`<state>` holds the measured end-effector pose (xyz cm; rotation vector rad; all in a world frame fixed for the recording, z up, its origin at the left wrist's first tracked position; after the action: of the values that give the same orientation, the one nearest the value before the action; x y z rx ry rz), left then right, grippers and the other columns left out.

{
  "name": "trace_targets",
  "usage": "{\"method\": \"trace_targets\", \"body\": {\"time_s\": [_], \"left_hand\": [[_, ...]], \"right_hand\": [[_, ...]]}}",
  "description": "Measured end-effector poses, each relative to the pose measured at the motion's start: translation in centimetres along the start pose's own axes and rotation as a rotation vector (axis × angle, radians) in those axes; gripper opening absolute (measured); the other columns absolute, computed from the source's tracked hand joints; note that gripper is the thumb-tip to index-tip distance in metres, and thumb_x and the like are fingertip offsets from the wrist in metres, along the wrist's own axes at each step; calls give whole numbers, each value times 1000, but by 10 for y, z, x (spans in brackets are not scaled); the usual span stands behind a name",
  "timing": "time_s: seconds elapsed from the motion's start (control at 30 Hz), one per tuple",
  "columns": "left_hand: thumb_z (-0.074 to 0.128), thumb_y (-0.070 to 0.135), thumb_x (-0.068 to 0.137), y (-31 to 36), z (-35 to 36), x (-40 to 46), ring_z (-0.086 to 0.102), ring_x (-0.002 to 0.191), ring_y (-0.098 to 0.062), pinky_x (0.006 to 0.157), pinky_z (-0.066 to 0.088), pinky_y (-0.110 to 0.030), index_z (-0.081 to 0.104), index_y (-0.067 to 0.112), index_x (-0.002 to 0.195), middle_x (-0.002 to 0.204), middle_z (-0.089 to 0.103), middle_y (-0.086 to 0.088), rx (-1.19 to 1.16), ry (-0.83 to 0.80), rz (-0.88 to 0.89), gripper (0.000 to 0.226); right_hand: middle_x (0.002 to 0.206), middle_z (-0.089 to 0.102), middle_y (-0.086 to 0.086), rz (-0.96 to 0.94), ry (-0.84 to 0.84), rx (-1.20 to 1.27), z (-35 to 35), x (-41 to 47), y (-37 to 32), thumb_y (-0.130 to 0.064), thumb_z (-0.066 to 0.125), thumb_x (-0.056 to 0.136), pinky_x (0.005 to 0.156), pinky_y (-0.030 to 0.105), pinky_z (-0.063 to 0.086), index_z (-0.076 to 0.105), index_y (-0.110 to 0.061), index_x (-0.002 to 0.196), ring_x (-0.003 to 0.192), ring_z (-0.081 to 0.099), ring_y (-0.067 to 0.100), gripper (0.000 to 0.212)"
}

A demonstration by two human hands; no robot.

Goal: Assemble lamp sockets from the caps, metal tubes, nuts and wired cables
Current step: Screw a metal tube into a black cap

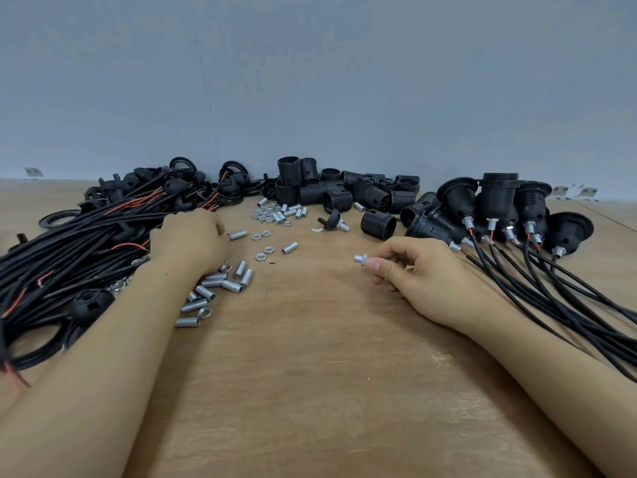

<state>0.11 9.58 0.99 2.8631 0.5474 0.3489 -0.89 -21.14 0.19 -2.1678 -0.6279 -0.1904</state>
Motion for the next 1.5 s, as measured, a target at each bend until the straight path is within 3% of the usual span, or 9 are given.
{"method": "trace_targets", "body": {"time_s": [0.43,0.67,0.83,0.97,1.03,1.17,1.27,1.4,1.5], "left_hand": [[63,-2,85,7,3,3,63,102,-23,92,50,-33,75,17,101,97,69,-3,-345,101,85,27],[60,-6,81,16,10,1,62,86,-7,73,44,-18,74,22,97,84,64,12,-439,18,177,35],[63,25,88,22,9,3,61,89,-14,78,47,-28,72,27,94,98,70,5,-411,43,188,11],[56,21,89,5,-4,42,46,122,-40,102,42,-46,63,14,125,133,53,-19,-124,216,67,38],[54,16,90,-6,-11,66,36,129,-42,103,36,-49,52,6,134,138,45,-24,0,192,19,45],[56,7,87,-19,-18,91,55,105,-40,88,51,-48,60,2,113,111,61,-22,264,40,82,27],[56,-7,82,-17,-23,92,59,90,-42,75,52,-47,64,-3,103,94,63,-24,281,181,160,23],[54,-15,79,-12,-17,82,57,88,-44,64,43,-44,60,-4,86,82,56,-22,227,264,180,14],[62,-9,82,-20,-19,79,57,93,-46,73,49,-48,60,-6,89,91,62,-28,191,250,92,8]], "right_hand": [[73,71,-3,20,-7,-12,-1,-1,-1,-23,67,92,66,27,53,72,-20,84,68,63,18,10],[72,71,-6,4,-19,-23,0,0,-2,-25,68,91,63,24,52,73,-23,83,66,63,14,10],[71,71,-8,-1,-20,-22,2,1,-3,-26,69,90,61,15,47,72,-26,82,64,62,10,9],[69,71,-6,0,-10,4,4,2,-4,-24,69,90,60,13,45,70,-30,77,60,60,5,14],[68,70,-8,2,-10,2,4,3,-4,-24,69,90,58,10,42,69,-31,75,58,58,-1,16],[67,69,-10,6,-6,6,4,4,-3,-25,69,90,58,10,42,67,-33,72,57,56,-2,20],[68,70,-12,11,-2,-6,4,5,-1,-27,69,90,58,12,45,68,-33,73,58,58,1,18],[68,70,-9,13,-2,-6,4,5,0,-28,69,90,59,13,45,71,-28,78,59,59,1,13],[67,69,-7,3,-1,-9,4,5,-1,-26,69,90,59,11,42,71,-27,77,60,58,0,13]]}}
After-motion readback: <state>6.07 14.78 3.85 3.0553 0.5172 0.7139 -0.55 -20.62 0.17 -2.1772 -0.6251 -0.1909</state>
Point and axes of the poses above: each hand's wrist, its own x-axis towards the middle knuckle, its own z-axis out of the palm, y = z × x, the point moved 4 cm from there along x, towards the middle knuckle
